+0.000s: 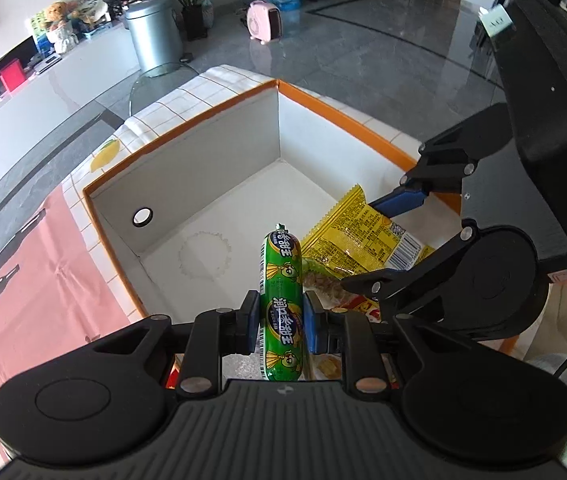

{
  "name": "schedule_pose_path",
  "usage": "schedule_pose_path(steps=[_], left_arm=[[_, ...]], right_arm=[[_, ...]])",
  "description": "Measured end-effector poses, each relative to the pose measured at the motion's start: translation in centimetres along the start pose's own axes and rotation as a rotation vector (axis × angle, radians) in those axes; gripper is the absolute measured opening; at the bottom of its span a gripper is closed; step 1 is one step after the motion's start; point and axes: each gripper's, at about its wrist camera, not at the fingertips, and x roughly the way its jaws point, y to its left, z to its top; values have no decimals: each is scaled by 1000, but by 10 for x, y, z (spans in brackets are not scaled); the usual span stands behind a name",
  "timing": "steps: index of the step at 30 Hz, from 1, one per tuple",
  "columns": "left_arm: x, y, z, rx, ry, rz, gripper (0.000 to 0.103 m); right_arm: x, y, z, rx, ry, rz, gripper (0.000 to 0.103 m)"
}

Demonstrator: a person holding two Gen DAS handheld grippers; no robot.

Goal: Organize snacks
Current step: 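Carry the sausage stick and yellow bag into the orange box and release both, then withdraw both tools from the box back over the remaining snacks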

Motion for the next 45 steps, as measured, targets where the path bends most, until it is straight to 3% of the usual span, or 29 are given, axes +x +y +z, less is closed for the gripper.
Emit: schedule_pose_path(steps=[8,15,20,22,25,30,39,45], left_arm=[[22,-1,4,83,59,32,25],[31,5,4,76,96,66,25],[31,6,5,77,102,75,26],[29,6,6,82,97,79,33],[25,4,6,82,94,85,35],[12,4,4,79,75,93,40],[-33,0,-8,38,19,138,44],[-79,5,-31,-41,-52,168,46]], right_arm=[[16,-1,8,-67,18,-4,53],[26,9,13,-138,56,13,53],[29,8,13,-122,72,21,54],[28,7,13,-111,73,17,56],[25,7,13,-100,79,16,60],[12,8,13,-74,77,15,70],[-24,13,9,56,54,-21,70],[-62,25,1,207,-18,-1,70]])
